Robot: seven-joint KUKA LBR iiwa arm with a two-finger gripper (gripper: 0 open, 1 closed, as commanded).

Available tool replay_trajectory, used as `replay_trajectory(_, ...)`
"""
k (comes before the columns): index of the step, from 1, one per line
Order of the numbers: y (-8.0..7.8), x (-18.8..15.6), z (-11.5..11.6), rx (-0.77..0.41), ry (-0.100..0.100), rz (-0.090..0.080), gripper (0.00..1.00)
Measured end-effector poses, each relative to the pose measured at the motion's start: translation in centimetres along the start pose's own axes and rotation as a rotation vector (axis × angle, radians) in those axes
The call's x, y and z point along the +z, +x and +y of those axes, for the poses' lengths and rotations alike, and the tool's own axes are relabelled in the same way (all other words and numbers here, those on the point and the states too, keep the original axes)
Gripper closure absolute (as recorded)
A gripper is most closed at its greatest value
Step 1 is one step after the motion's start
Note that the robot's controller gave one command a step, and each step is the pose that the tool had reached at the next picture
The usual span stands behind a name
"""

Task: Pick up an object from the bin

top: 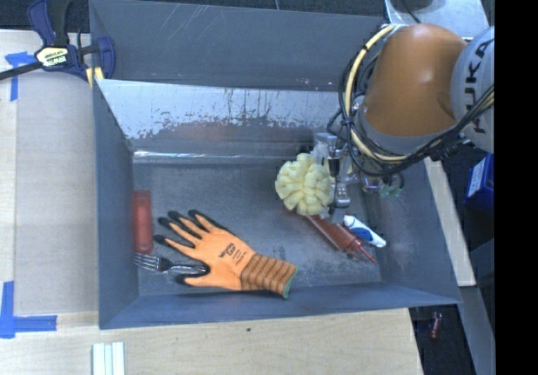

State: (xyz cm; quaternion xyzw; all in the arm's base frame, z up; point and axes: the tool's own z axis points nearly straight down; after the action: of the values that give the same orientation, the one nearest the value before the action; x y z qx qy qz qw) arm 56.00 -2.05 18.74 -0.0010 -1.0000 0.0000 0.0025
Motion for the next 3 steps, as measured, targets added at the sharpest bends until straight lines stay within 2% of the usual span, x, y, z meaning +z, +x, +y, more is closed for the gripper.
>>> replay_trajectory(1,-0.2,-0.4,0.0,-0.001,0.0,-0.008,0.0)
replay_trajectory(2,-3.1,2.9,3.0,-0.485,0.002,-0.011,1.0)
replay_trajectory(3,-3.1,2.9,3.0,-0.484,0.002,-0.011,1.0)
